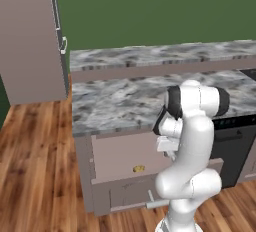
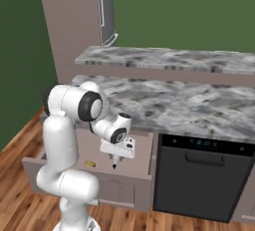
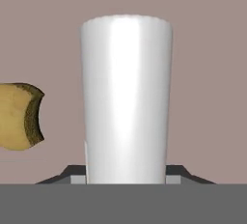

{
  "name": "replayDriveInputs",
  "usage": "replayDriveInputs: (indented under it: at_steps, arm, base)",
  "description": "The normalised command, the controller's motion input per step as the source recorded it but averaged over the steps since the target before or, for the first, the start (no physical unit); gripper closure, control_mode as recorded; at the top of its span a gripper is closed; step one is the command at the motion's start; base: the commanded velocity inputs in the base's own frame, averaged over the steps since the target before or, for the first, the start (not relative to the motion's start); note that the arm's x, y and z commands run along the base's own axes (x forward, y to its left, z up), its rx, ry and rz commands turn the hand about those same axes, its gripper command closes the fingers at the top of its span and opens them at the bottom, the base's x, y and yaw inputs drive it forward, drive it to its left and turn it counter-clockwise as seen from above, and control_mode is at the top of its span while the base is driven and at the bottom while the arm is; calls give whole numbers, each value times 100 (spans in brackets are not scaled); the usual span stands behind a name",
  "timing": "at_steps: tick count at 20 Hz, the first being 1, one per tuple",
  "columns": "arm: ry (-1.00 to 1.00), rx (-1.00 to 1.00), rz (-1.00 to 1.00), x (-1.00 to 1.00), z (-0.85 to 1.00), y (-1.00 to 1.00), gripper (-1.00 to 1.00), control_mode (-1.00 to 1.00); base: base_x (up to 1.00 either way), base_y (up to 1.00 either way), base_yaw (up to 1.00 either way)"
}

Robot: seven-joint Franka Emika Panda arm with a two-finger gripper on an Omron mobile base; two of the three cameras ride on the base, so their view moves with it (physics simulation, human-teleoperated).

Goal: Restock the sink supplies by placing the sponge and soap dispenser on the counter and next to the sink. Make sure the soap dispenser is upright.

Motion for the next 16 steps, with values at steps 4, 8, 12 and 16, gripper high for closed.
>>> replayDriveInputs:
  at_steps: [4, 8, 12, 16]
  arm:
    - [-9, 0, 0, -82, 100, -18, 100, -100]
    - [-1, 0, 0, -55, 100, -18, 100, -100]
    - [0, 0, 0, -41, 100, -7, 100, -100]
    - [-1, 0, 0, -24, 100, -5, 100, -100]
  base:
    - [0, 0, 0]
    - [0, 0, 0]
    - [0, 0, 0]
    - [0, 0, 0]
